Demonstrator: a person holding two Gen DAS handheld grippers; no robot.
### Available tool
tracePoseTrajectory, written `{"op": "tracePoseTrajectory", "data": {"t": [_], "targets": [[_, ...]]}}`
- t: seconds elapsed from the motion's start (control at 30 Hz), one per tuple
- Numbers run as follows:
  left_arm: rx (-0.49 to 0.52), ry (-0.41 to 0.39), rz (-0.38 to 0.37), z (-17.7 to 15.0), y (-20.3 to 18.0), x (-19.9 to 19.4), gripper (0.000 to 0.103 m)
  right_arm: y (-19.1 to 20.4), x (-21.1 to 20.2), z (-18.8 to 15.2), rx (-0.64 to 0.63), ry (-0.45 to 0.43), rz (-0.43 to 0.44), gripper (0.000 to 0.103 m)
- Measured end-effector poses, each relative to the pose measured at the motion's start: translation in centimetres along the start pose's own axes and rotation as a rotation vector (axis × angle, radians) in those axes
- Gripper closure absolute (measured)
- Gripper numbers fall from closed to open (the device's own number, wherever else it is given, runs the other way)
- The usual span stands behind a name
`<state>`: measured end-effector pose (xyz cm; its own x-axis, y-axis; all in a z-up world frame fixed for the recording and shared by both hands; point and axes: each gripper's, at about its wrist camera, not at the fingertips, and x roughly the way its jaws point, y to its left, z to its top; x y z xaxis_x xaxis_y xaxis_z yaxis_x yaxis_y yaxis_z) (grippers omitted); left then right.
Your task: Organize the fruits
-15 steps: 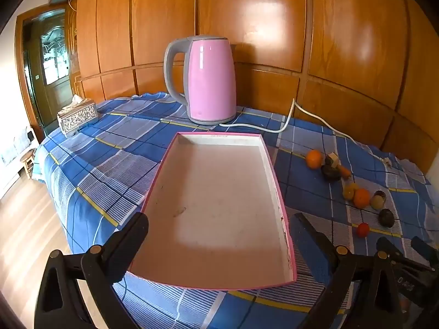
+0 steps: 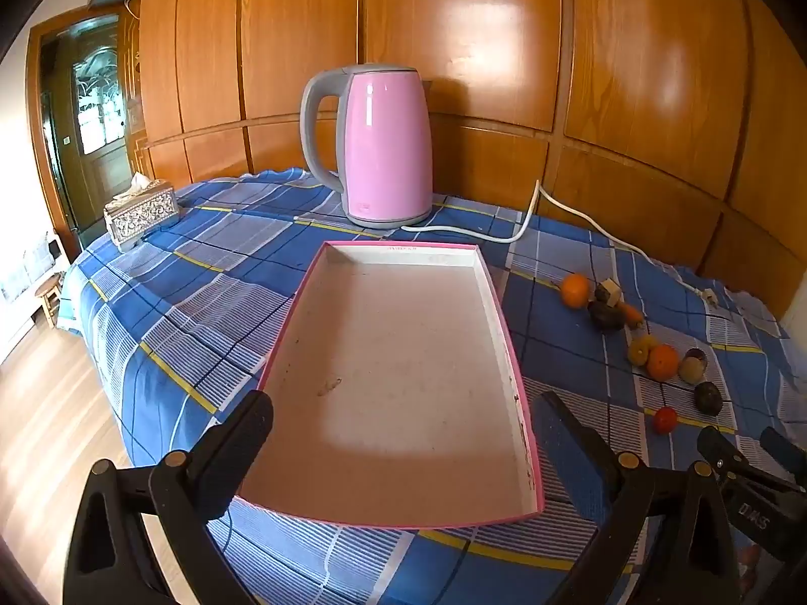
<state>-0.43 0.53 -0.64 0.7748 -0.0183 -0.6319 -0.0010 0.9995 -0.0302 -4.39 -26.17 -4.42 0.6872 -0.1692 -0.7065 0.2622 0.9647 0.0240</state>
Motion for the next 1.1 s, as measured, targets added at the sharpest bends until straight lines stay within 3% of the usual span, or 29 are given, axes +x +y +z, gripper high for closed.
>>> {"op": "tracePoseTrajectory", "data": {"t": [1.1], "targets": [[0.002, 0.011, -0.013, 0.26, -0.82, -0.23, 0.000, 0.32, -0.70, 0.78, -0.017, -0.028, -0.015, 0.000]]}}
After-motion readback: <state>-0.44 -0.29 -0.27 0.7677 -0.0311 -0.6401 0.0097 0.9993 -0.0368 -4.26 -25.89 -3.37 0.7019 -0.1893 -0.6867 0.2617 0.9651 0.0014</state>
